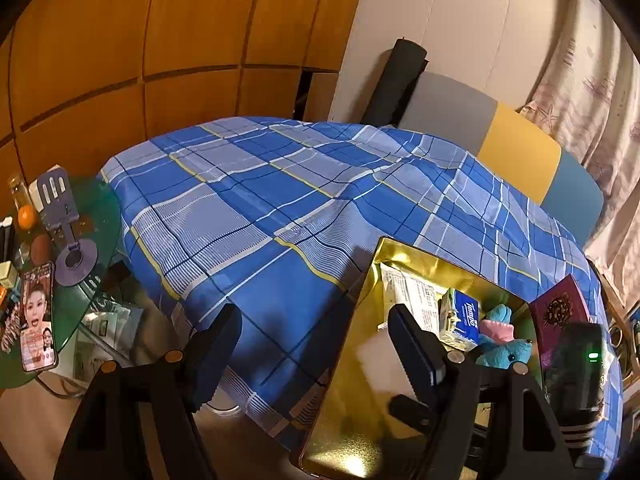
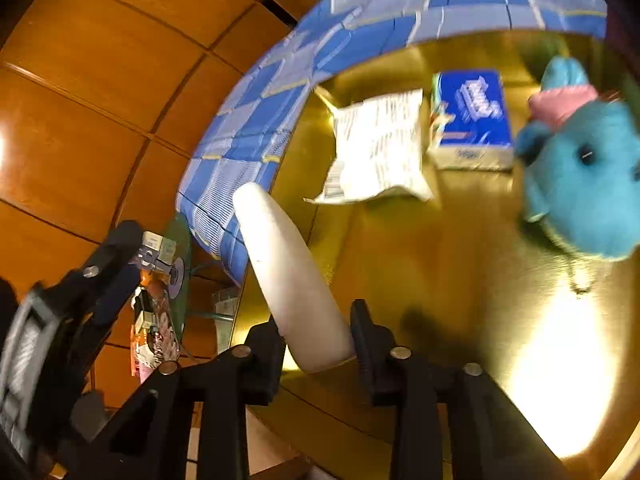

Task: Organize soft objects
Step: 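Carry the white plush into the gold tray and open the right tool, then move both tools back toward the remaining plush toys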

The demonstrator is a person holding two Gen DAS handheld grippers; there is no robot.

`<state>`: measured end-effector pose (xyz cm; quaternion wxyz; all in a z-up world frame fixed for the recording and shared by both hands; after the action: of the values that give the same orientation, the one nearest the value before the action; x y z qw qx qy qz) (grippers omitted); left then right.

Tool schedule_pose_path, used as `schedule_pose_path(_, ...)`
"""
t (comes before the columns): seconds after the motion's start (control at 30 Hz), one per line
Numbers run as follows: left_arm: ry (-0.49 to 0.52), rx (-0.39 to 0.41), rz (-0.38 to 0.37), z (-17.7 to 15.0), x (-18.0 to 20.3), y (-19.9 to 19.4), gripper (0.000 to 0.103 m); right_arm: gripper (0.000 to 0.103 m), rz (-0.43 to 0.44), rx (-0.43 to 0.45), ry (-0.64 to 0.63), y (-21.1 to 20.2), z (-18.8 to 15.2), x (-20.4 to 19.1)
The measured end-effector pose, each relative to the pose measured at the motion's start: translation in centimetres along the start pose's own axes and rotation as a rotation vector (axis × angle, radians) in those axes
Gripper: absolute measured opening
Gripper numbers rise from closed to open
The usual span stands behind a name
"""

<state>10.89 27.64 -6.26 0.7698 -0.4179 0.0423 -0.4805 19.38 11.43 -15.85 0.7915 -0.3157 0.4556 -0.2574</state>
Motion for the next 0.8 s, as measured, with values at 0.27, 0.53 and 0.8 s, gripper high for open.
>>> schedule_pose_path(0.27, -0.016, -0.019, -0.016, -0.4, 0.1, 0.2, 0.076, 0.050, -0.120, 0.079, -0.065, -3.2, 0.4, 0.6)
schedule_pose_path(0.53, 0.036, -0.065, -0.115, -1.8, 1.9, 0.3, 0.076, 0.050, -0.213, 0.165, -0.170, -7.2, -0.4, -0.5)
schedule_pose_path(0.8, 0.110, -0.150, -0.230, -4.6, 4.9, 0.4, 0.076, 0.051, -0.319, 0.286, -0.174, -14.3, -2.2, 0.9)
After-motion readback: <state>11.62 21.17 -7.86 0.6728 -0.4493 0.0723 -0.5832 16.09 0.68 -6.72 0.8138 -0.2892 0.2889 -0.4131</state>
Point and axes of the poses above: each gripper's, at about its wrist camera, not at the fingertips, and y roughly the way its jaws point, x to its right, z to its top, the point moved 1 cm from there along y, roughly the way its jaws point, and after that the axes turned 10 degrees about -y, right-handed, at the moved point
